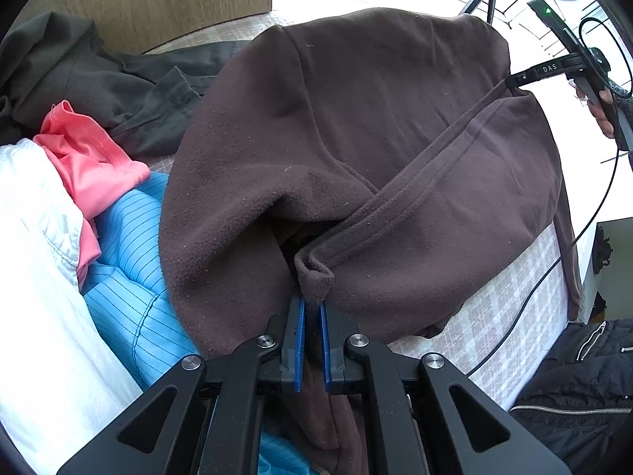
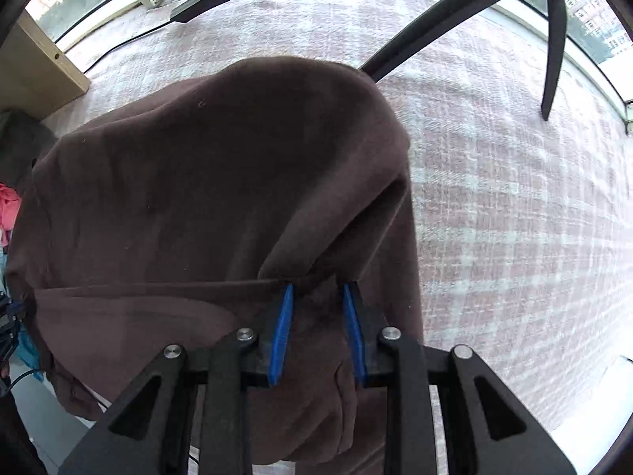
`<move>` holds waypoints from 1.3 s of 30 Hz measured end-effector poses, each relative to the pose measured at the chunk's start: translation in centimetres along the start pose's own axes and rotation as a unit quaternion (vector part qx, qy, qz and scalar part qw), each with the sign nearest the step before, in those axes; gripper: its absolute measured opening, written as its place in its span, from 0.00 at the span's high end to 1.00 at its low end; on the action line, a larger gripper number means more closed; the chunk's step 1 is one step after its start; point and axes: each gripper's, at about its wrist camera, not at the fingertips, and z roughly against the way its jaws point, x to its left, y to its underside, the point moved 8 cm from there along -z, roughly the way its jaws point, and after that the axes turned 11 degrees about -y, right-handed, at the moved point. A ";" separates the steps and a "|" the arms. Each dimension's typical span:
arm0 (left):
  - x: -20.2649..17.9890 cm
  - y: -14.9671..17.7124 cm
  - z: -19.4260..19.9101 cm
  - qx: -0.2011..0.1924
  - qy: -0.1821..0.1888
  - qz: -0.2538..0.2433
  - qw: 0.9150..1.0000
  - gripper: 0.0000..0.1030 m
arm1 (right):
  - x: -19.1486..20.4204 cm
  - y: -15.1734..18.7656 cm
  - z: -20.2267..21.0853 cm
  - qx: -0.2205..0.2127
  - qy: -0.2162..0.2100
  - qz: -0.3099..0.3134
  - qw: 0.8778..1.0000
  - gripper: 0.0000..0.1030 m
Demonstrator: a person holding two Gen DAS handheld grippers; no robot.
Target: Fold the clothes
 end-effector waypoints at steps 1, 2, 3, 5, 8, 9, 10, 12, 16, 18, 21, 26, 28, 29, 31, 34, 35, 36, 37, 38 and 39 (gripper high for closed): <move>0.1 0.0 0.0 -0.001 0.001 0.001 1.000 0.94 | 0.2 0.0 0.1 0.001 0.002 0.002 1.000 0.75; 0.2 0.0 0.0 -0.001 0.001 0.001 1.000 0.94 | 0.3 0.0 0.0 0.003 0.011 0.008 1.000 0.75; 0.2 0.0 0.0 -0.002 0.002 0.003 1.000 0.94 | 0.4 -0.1 -0.1 0.005 0.026 0.018 0.999 0.75; 0.2 0.0 0.1 -0.003 0.003 0.003 1.000 0.93 | 0.3 0.0 -0.6 0.016 0.048 0.030 0.998 0.75; 0.5 0.1 0.1 -0.003 0.002 0.001 1.000 0.93 | 0.2 0.3 -0.7 0.023 0.071 0.045 0.996 0.75; 0.7 0.2 0.1 -0.003 0.002 0.001 1.000 0.93 | 0.4 0.3 -0.5 0.019 0.079 0.058 0.995 0.75; 1.0 0.3 0.1 -0.003 0.001 0.000 1.000 0.93 | 0.6 0.3 -0.3 0.015 0.083 0.073 0.994 0.75; 1.1 0.3 0.2 -0.005 -0.001 0.000 1.000 0.93 | 0.7 0.5 0.0 0.012 0.084 0.096 0.992 0.85; 1.4 0.5 0.3 -0.007 -0.002 -0.002 1.000 0.94 | -1.3 0.2 3.2 -0.021 0.030 0.067 0.997 0.89; 1.5 0.6 0.2 -0.007 0.000 -0.003 1.000 0.94 | -3.2 -0.4 6.0 -0.058 -0.017 0.023 0.998 0.89; 1.7 0.5 0.0 -0.005 -0.002 -0.003 1.000 0.94 | -6.4 -0.9 9.5 -0.119 -0.125 -0.060 0.983 0.87; 2.4 0.1 -0.4 -0.001 -0.002 0.003 1.000 0.94 | -8.1 -0.4 11.8 -0.168 -0.045 -0.023 0.985 0.83; 2.5 0.1 -0.2 -0.004 -0.002 0.001 1.000 0.94 | -7.6 -0.4 10.2 -0.140 -0.061 0.034 0.988 0.80; 2.5 0.1 -0.1 -0.006 -0.002 0.001 1.000 0.94 | -7.5 -0.5 9.2 -0.124 -0.073 0.061 0.988 0.80; 2.8 0.1 0.1 -0.010 0.001 0.007 1.000 0.93 | -5.5 -0.2 6.5 -0.102 -0.074 0.101 0.987 0.80; 3.1 0.6 0.3 -0.014 0.004 0.014 1.000 0.91 | -2.9 0.4 2.8 -0.085 -0.056 0.141 0.985 0.78; 3.2 0.8 0.4 -0.015 0.004 0.015 1.000 0.90 | -2.7 0.9 2.2 -0.080 -0.057 0.147 0.984 0.78; 3.2 1.0 0.6 -0.019 0.001 0.014 1.000 0.90 | -2.6 0.8 0.9 -0.075 -0.058 0.150 0.984 0.78; 1.9 0.3 0.7 -0.022 -0.001 0.012 1.000 0.89 | -2.6 0.9 0.1 -0.072 -0.064 0.151 0.984 0.79; 0.2 -0.8 0.9 -0.026 -0.002 0.009 1.000 0.87 | -2.6 1.1 -0.5 -0.071 -0.072 0.151 0.983 0.79; -1.5 -1.8 1.1 -0.029 -0.003 0.007 1.000 0.84 | -2.6 1.3 -0.6 -0.072 -0.077 0.152 0.983 0.79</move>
